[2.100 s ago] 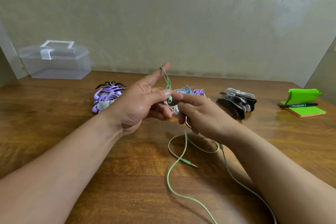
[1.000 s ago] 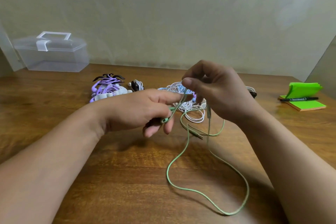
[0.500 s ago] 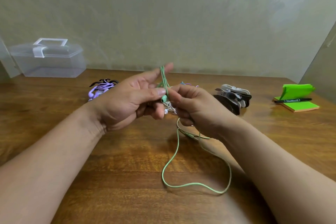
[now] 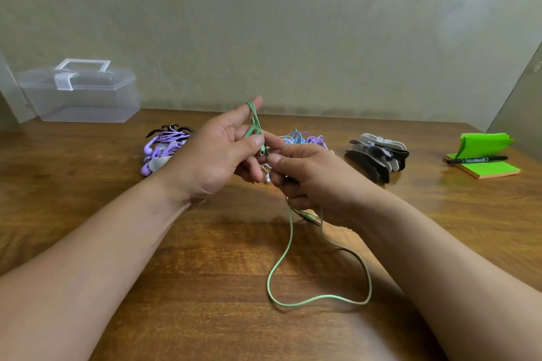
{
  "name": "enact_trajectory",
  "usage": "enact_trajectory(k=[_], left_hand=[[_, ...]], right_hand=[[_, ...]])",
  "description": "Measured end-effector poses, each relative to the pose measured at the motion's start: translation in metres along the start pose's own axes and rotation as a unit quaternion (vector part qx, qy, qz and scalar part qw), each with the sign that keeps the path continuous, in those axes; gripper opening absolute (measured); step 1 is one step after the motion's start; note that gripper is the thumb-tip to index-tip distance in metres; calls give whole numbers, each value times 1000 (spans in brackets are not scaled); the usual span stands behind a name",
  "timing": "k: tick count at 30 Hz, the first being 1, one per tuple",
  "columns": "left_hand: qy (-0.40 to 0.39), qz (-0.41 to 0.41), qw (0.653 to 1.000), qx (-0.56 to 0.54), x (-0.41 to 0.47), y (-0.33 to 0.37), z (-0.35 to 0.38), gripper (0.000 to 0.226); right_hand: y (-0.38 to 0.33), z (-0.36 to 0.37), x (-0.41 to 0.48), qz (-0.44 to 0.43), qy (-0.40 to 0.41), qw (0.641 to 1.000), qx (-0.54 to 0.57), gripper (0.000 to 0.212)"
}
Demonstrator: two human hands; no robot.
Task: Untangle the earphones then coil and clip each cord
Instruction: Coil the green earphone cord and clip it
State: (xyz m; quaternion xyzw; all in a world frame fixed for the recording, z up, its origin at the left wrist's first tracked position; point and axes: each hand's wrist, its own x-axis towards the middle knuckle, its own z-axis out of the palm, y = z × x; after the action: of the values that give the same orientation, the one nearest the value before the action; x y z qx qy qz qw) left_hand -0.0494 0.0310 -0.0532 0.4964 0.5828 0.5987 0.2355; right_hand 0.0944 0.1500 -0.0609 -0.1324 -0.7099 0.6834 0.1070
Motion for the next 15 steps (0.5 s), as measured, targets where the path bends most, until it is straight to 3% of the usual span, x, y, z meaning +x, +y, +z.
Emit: enact_trajectory(k=[5, 7, 11, 15], left_hand=[[24, 17, 998, 61, -1, -5, 0, 63], [20, 15, 996, 89, -2, -7, 0, 64], [-6, 16, 982, 188, -2, -9, -2, 66], [-37, -13, 961, 275, -1, -9, -14, 67]], right_hand=[[-2, 3, -1, -7, 26, 999, -30, 25], [-1, 2, -3, -27, 53, 990, -126, 27], [-2, 1, -3, -70, 115, 915, -380, 21], [-6, -3, -5, -114, 170, 917, -343, 7]])
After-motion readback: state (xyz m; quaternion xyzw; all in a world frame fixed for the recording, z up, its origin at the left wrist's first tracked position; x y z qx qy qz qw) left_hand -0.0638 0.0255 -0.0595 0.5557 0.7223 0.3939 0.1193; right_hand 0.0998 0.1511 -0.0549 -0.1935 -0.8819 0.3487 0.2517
